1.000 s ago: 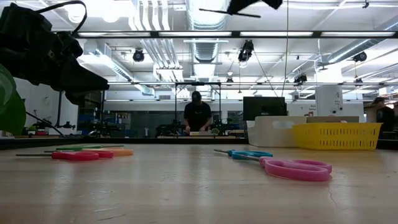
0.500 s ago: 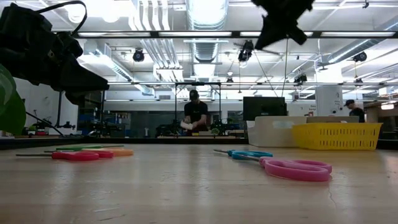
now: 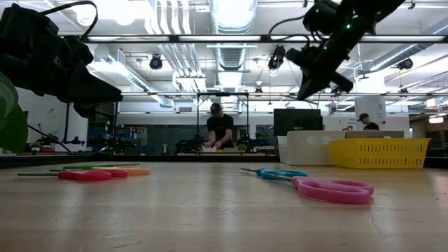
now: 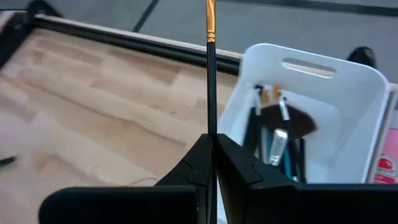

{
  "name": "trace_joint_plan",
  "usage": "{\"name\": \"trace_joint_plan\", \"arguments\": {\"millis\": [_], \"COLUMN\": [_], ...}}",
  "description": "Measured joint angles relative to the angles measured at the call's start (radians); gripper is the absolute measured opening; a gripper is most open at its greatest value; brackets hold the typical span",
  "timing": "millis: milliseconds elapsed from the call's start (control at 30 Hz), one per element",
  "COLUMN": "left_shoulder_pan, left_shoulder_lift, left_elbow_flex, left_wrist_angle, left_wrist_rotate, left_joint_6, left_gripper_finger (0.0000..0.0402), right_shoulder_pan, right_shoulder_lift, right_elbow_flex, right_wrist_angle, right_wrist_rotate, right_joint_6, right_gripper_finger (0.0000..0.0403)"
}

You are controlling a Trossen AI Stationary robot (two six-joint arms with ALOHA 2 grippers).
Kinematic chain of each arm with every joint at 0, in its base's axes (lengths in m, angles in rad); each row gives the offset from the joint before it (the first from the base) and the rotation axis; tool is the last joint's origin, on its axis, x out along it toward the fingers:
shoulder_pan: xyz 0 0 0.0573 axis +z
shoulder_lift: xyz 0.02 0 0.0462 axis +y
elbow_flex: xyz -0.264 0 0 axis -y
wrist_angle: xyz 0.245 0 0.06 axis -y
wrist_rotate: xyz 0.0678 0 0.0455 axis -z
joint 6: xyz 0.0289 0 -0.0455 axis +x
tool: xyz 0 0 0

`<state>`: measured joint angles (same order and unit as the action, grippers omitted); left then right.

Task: Pick & Place Paint Supplies
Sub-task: Put the black paint brush into the white bin

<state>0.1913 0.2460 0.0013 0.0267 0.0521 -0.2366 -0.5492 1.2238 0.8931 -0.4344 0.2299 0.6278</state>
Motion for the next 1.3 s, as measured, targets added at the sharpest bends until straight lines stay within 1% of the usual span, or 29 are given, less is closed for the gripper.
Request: {"name": "trace_joint_plan", "arguments": {"millis": [267, 467, 567, 700, 1000, 1300], "left_shoulder_pan": [0.0, 0.0, 0.0, 0.0, 0.0, 0.0], "left_shoulder_lift": [0.0, 0.0, 0.0, 0.0, 0.0, 0.0], "left_elbow_flex": [0.0, 0.0, 0.0, 0.0, 0.0, 0.0], "left_wrist_angle": [0.0, 0.0, 0.0, 0.0, 0.0, 0.0], "left_wrist_rotate": [0.0, 0.0, 0.0, 0.0, 0.0, 0.0], "left_joint_6": [0.0, 0.0, 0.0, 0.0, 0.0, 0.0], "left_gripper_finger": [0.0087, 0.0087, 0.0087, 0.0087, 0.0087, 0.0087], "right_shoulder_pan": [-0.086, -0.114, -0.128, -0.136, -0.144, -0.143], "right_shoulder_lift": [0.088, 0.199, 0.254, 0.31, 0.378, 0.388], "right_elbow_flex": [-0.014, -0.014, -0.015, -0.015, -0.015, -0.015], "right_wrist_angle": [0.077, 0.15, 0.171, 0.185, 0.187, 0.187], "right_wrist_rotate": [-0.003, -0.031, -0.05, -0.056, -0.056, -0.056], "right_joint_6": [0.021, 0.03, 0.065, 0.071, 0.111, 0.112], "right_gripper_finger": [0.0012, 0.0012, 0.0012, 0.0012, 0.0013, 0.0013]}}
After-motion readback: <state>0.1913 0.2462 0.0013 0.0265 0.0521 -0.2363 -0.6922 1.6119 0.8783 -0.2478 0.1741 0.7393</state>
